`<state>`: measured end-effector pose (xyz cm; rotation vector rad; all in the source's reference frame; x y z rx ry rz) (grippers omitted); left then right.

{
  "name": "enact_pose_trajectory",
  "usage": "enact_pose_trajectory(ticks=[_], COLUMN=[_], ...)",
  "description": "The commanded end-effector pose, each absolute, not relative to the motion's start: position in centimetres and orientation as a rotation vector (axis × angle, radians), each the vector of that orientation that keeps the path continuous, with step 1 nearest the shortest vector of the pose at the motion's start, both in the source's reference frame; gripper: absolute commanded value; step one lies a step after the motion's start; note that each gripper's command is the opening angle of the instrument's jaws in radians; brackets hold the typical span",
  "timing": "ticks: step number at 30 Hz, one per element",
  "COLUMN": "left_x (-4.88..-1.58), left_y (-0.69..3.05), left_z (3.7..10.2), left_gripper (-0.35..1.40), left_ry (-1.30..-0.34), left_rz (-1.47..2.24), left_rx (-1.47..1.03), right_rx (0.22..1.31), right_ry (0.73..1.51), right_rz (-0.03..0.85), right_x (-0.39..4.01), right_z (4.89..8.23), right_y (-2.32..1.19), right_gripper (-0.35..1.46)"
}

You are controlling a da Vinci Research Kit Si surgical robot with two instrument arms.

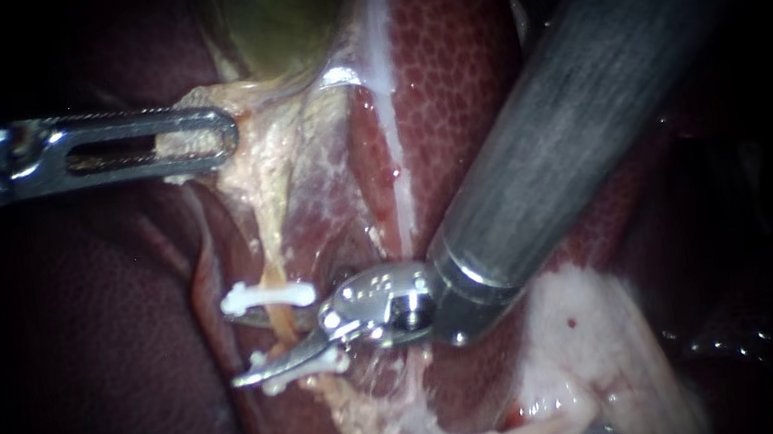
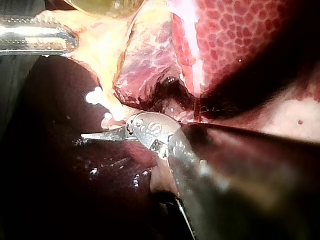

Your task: Go to the cutting position left tube

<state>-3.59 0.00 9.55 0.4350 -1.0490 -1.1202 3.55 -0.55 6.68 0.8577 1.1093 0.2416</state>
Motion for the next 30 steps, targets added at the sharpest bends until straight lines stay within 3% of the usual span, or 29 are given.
enact_pose_trajectory(ticks=[1,30], left_x=[-3.59,-3.61], left_y=[0.00,0.00], left_z=[9.55,9.55], left_gripper=[-0.35,-0.35], left_ry=[-1.049,-1.048], left_rz=[-1.120,-1.123], left_rx=[0.435,0.431], right_rx=[0.849,0.858], right_ry=[1.108,1.097], right_rz=[0.253,0.303], right_x=[3.56,3.64], right_z=[6.69,6.71], right_y=[-0.54,-0.52], right_gripper=[1.35,1.35])
